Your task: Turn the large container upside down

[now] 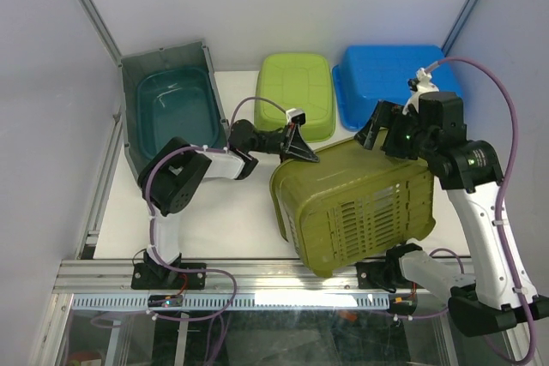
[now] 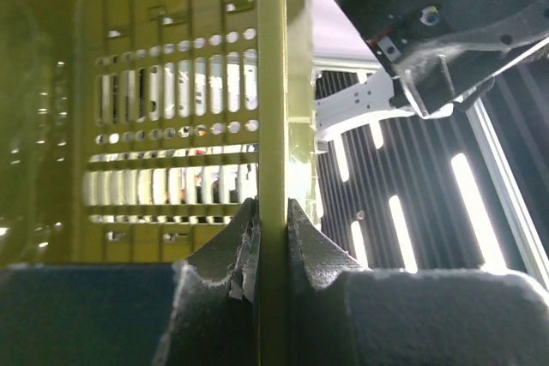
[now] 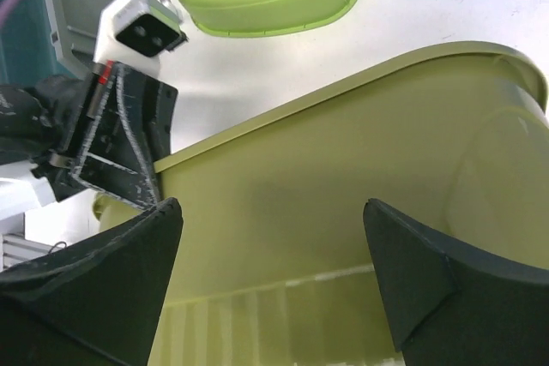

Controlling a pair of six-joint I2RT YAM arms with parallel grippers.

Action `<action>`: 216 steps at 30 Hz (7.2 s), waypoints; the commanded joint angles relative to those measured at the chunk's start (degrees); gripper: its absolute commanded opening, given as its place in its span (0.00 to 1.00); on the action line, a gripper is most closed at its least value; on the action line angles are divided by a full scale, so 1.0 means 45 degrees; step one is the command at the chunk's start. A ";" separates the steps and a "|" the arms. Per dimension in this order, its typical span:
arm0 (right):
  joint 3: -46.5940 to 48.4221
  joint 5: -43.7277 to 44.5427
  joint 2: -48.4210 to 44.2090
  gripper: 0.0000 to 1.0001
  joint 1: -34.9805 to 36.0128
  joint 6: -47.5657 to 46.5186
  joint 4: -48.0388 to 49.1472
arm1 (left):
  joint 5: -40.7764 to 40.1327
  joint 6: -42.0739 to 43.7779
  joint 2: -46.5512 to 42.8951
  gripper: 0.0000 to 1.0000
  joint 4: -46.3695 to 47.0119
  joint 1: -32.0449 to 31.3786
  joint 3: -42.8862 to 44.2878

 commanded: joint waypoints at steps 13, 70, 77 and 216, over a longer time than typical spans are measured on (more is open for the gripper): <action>0.1454 0.4152 -0.1830 0.85 -0.0573 0.0868 -0.1340 | 0.1562 0.1350 0.0907 0.00 -0.0753 0.0655 0.0064; -0.0676 0.4569 -0.3047 0.94 -0.0512 -0.2585 0.1017 | 0.1199 1.3776 0.1389 0.00 -1.6477 0.1157 0.5193; -0.0043 0.4301 -0.2285 0.98 -0.0514 -0.3155 0.0098 | 0.0915 1.5274 0.1267 0.00 -1.8059 0.1190 0.5367; -0.3243 0.1147 -0.1401 0.84 -0.4577 0.0468 -0.0022 | -0.8338 1.9301 -0.3481 0.99 -2.2116 -0.3352 0.5269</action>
